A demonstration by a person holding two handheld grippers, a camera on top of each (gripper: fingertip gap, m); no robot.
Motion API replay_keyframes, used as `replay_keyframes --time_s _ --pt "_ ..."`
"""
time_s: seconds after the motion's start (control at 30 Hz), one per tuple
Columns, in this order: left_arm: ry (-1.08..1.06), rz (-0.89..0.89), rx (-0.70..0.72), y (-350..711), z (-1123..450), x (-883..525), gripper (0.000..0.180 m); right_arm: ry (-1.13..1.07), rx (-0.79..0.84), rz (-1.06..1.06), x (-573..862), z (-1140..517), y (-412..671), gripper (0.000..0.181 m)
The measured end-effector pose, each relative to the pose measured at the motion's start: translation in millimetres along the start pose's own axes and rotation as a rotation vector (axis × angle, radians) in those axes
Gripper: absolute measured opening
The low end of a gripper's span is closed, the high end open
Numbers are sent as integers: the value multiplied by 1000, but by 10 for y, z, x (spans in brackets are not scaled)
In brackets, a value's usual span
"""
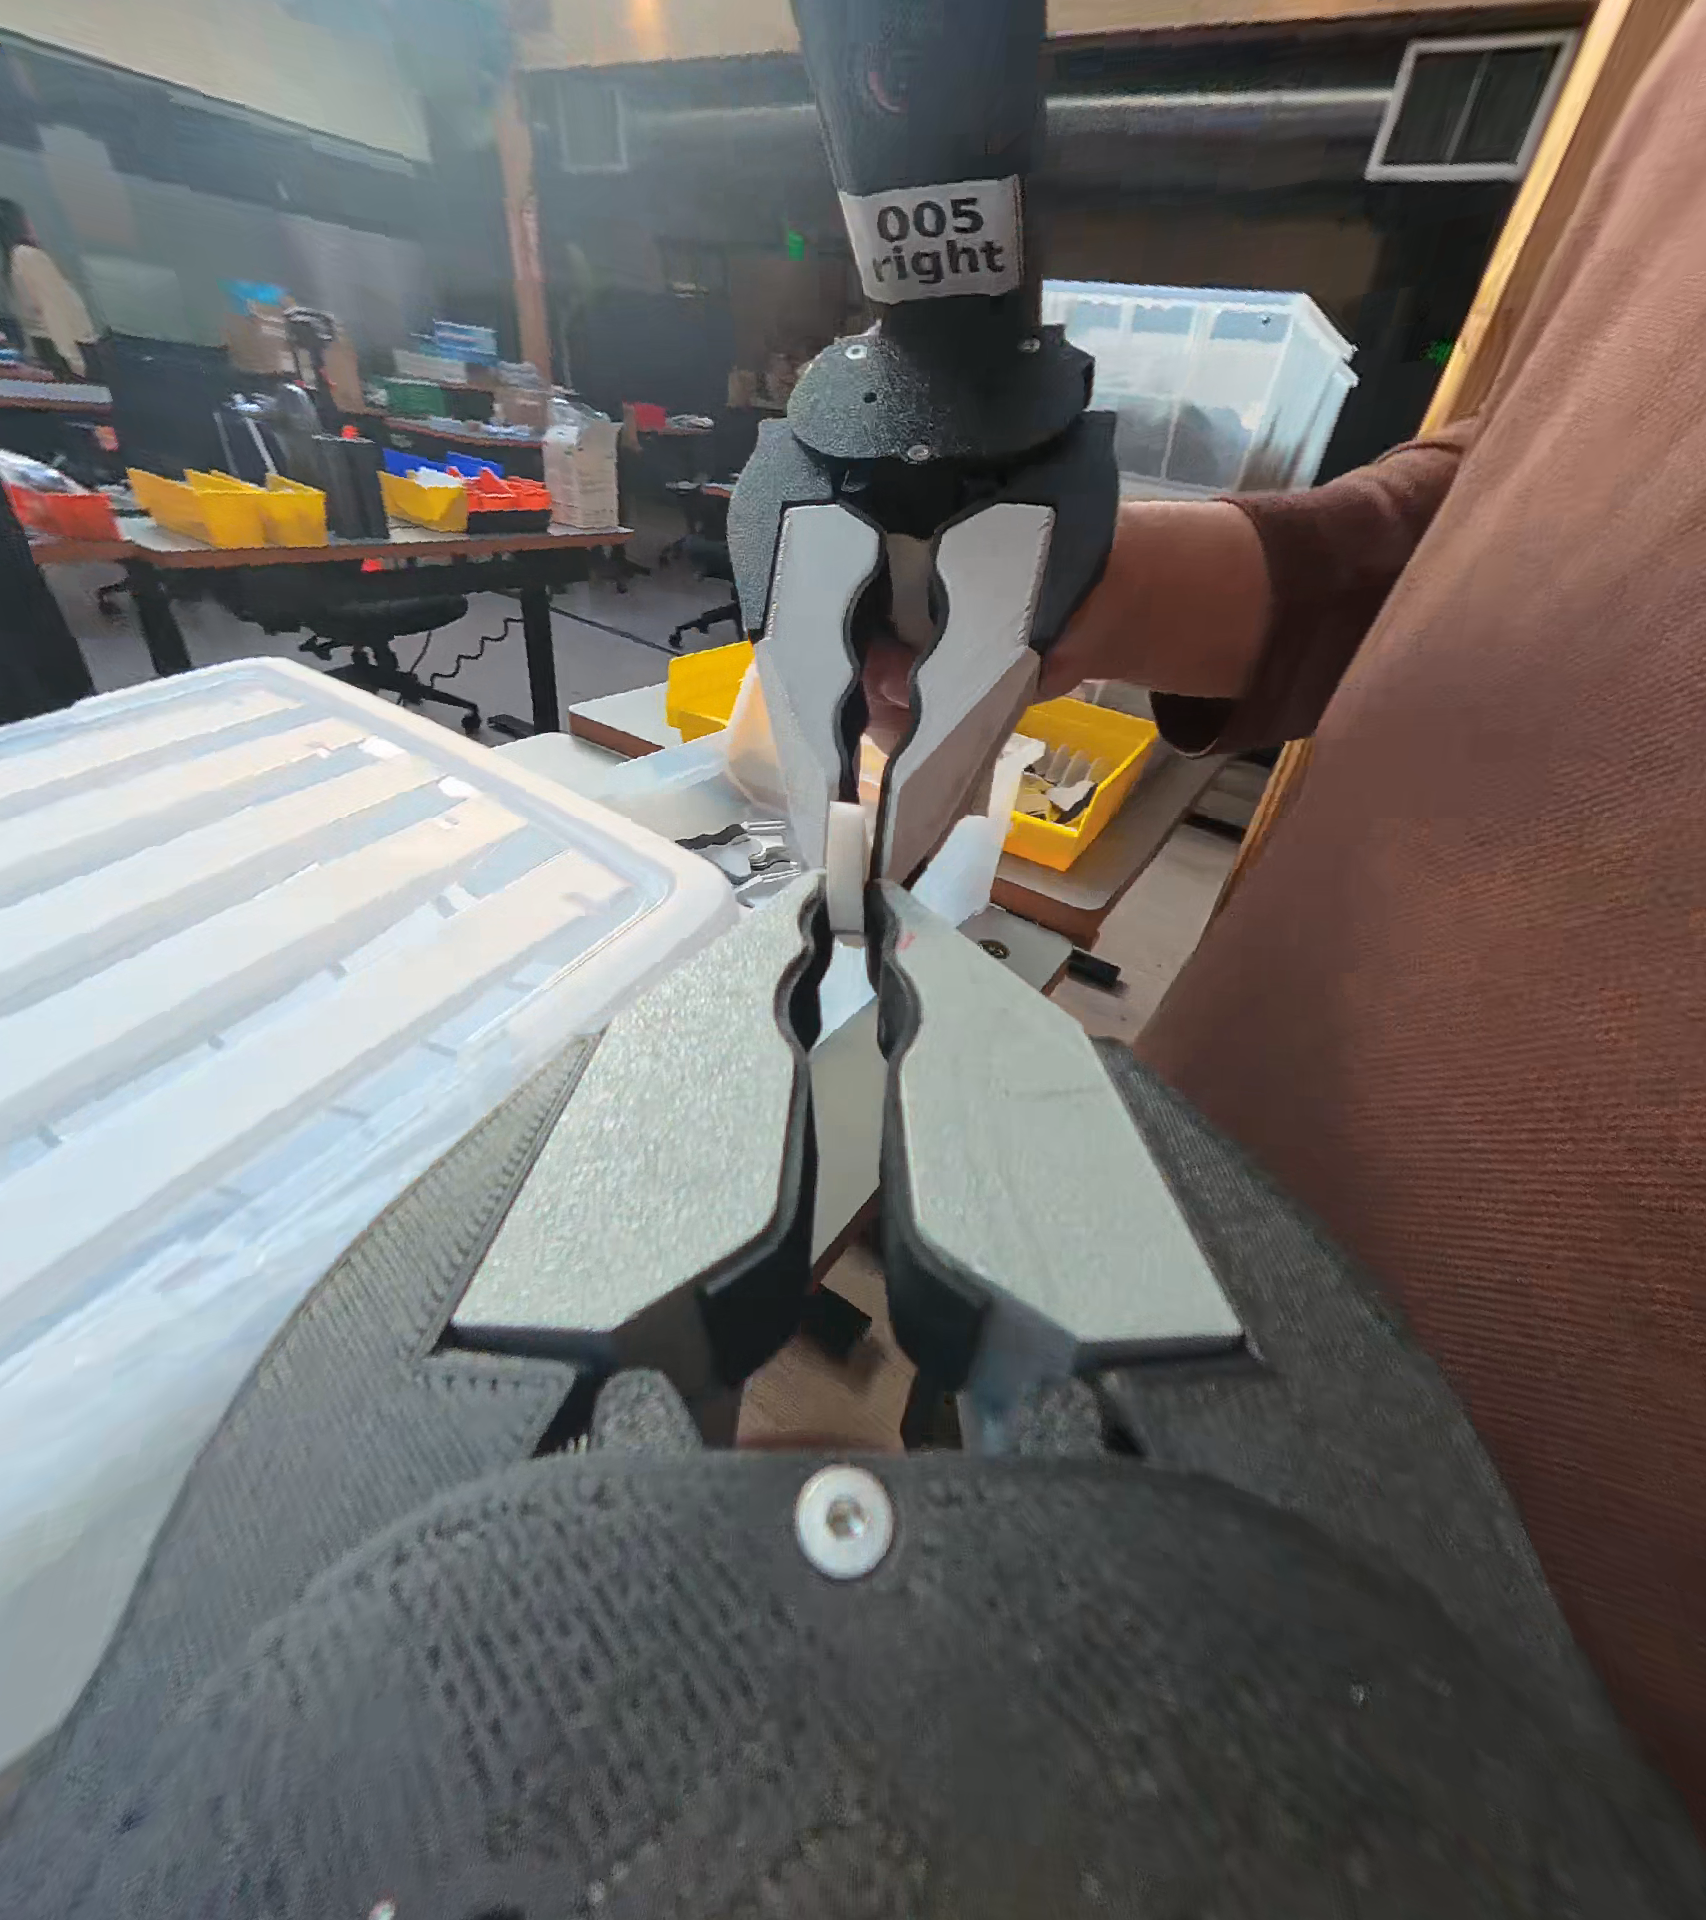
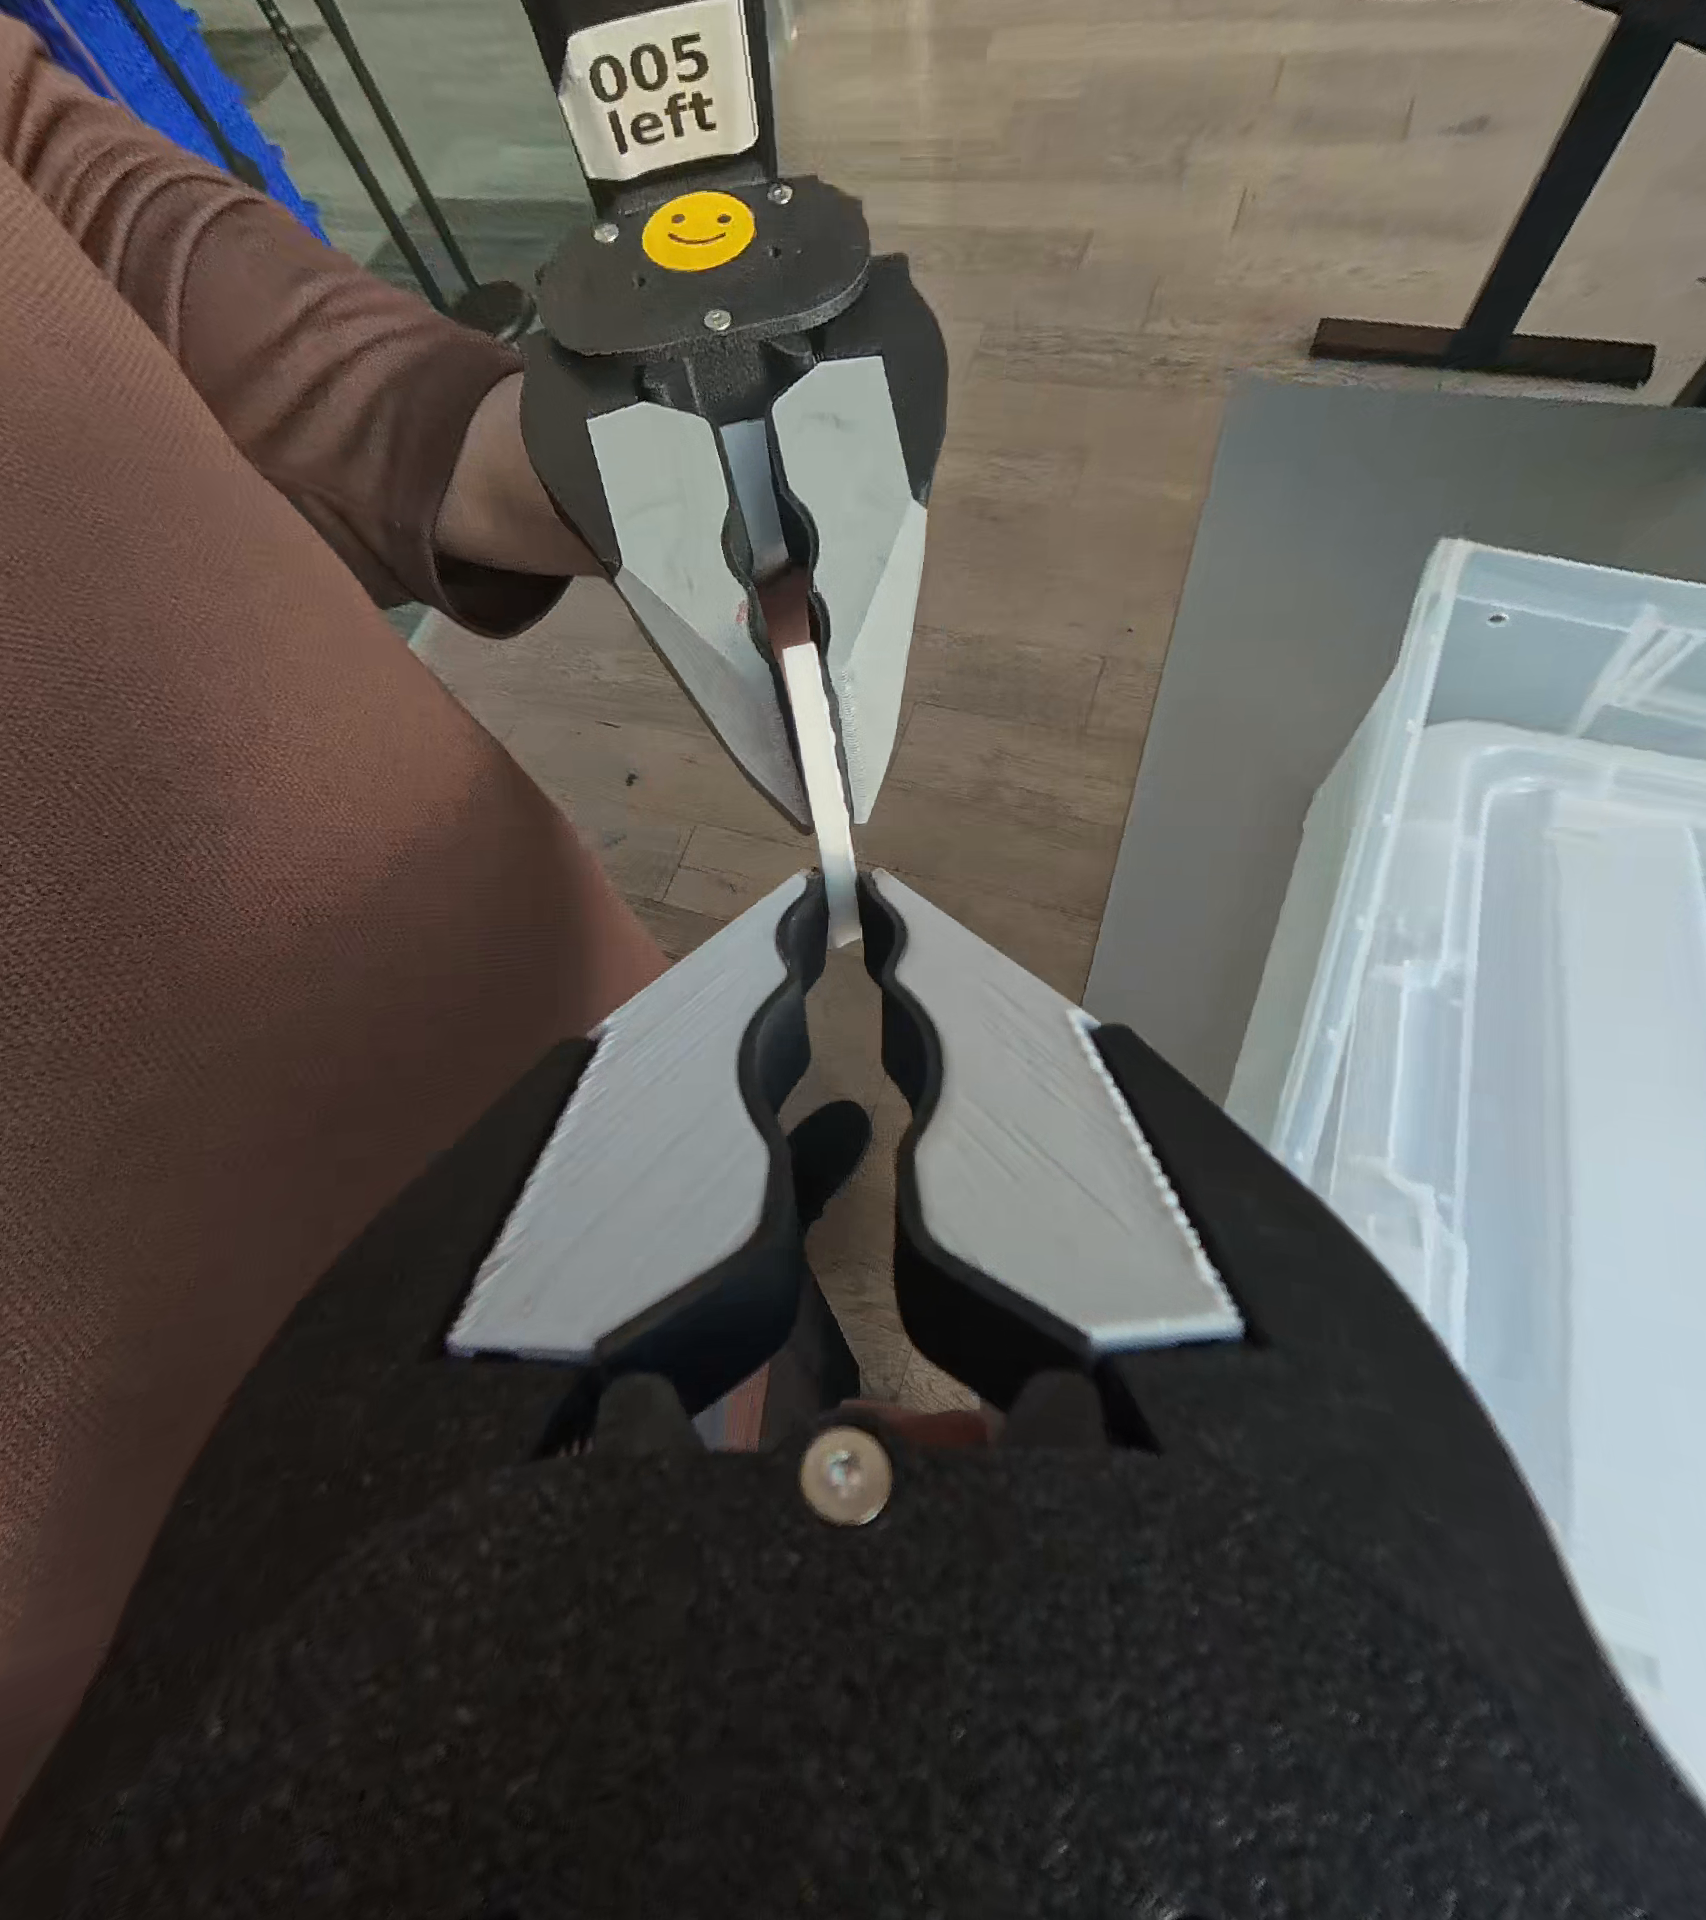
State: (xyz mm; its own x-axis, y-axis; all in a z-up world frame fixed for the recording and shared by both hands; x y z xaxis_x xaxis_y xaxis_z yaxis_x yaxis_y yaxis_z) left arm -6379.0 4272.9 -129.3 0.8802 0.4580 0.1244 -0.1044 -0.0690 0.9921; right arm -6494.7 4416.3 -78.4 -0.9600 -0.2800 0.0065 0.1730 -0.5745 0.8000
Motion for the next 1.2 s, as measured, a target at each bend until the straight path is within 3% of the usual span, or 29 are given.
replay_keyframes --time_s 0.1,0.23,0.3,0.43,0.6,0.83,1.2 --pt "153 145 37 -130 560 67 6 61 -31 -12 -46 -598 284 3" --pt "342 205 44 -277 1268 151 13 162 -104 -71 -66 -1368 576 3" --pt "429 256 62 -343 1612 135 23 163 -130 -70 -58 -1714 684 3" --pt "578 361 87 -463 2298 72 24 158 -150 -76 22 -2371 882 3" --pt "701 478 -2 -554 2950 -142 28 179 -91 -79 251 -3170 1204 3" --pt "751 756 -113 -674 3749 -570 26 110 22 -74 872 -4164 1962 3" --pt "627 775 -109 -630 4796 -1535 31 -77 82 37 1525 -4775 2865 3"
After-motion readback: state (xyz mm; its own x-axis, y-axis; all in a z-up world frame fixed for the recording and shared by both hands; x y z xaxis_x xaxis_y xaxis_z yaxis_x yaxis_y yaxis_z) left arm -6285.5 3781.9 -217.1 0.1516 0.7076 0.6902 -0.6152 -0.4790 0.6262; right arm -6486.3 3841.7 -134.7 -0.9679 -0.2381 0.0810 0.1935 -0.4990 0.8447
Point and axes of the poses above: each gripper's, where its closed fingertips meet, z back along the fingers, y out of its top, x = y × z across the jaws, the point moved 10 cm from there along z, back along the fingers, and after that the axes turned 15 degrees about -y, right-handed, at the moved point
